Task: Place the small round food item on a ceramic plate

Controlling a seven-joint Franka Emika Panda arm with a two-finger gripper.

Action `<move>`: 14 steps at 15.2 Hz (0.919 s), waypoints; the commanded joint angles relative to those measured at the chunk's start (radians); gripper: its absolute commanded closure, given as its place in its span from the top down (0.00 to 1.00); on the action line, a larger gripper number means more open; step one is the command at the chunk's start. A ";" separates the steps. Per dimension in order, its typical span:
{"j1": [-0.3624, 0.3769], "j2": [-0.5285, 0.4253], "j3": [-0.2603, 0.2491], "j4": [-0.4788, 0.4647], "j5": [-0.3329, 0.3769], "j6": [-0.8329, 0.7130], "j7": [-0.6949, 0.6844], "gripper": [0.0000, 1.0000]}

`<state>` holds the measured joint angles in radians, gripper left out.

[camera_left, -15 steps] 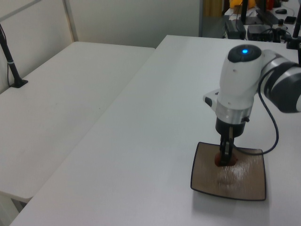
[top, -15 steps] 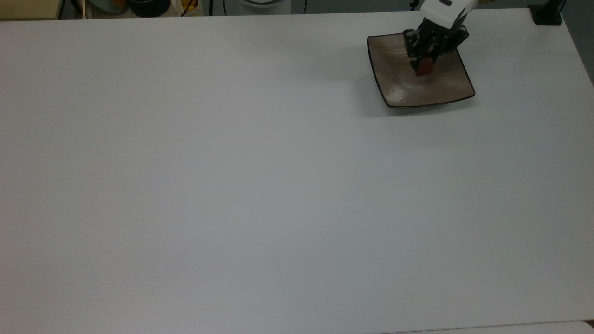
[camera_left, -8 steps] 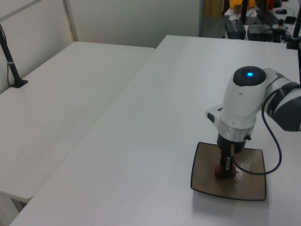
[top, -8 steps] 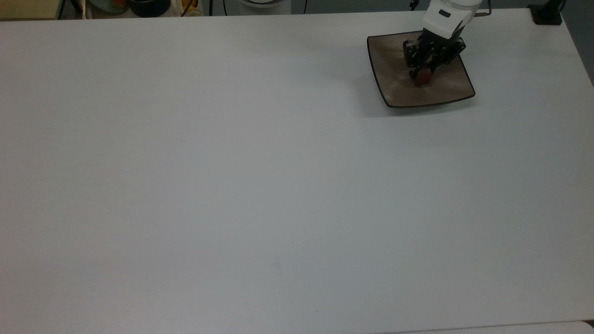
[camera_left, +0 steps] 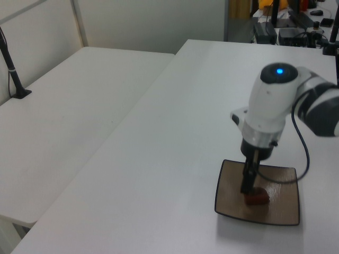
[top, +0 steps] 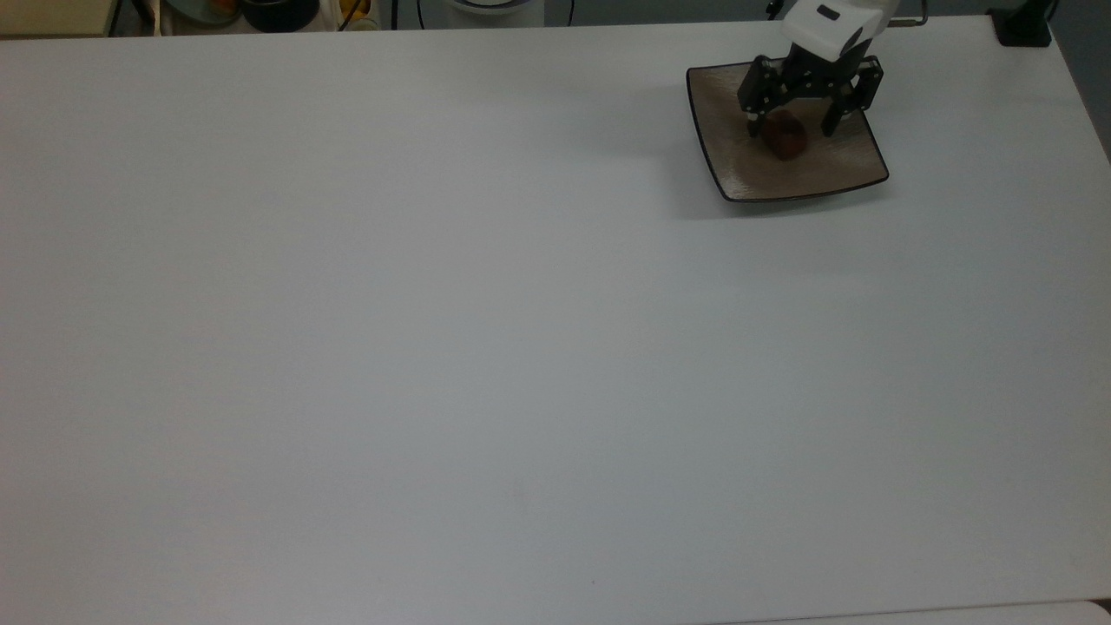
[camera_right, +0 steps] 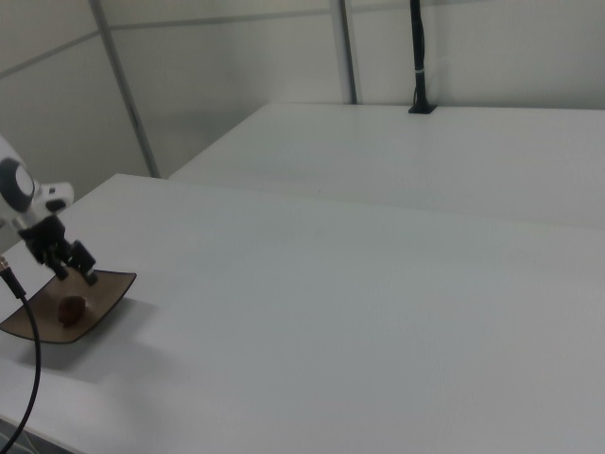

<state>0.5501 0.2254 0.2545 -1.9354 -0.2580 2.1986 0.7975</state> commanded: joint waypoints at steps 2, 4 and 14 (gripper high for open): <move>-0.119 -0.190 -0.014 0.079 0.081 -0.235 0.014 1.00; -0.185 -0.247 -0.043 0.139 0.156 -0.345 -0.018 1.00; -0.456 -0.345 -0.191 0.280 0.316 -0.582 -0.414 1.00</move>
<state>0.1488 -0.1176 0.0871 -1.6619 0.0252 1.6463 0.5228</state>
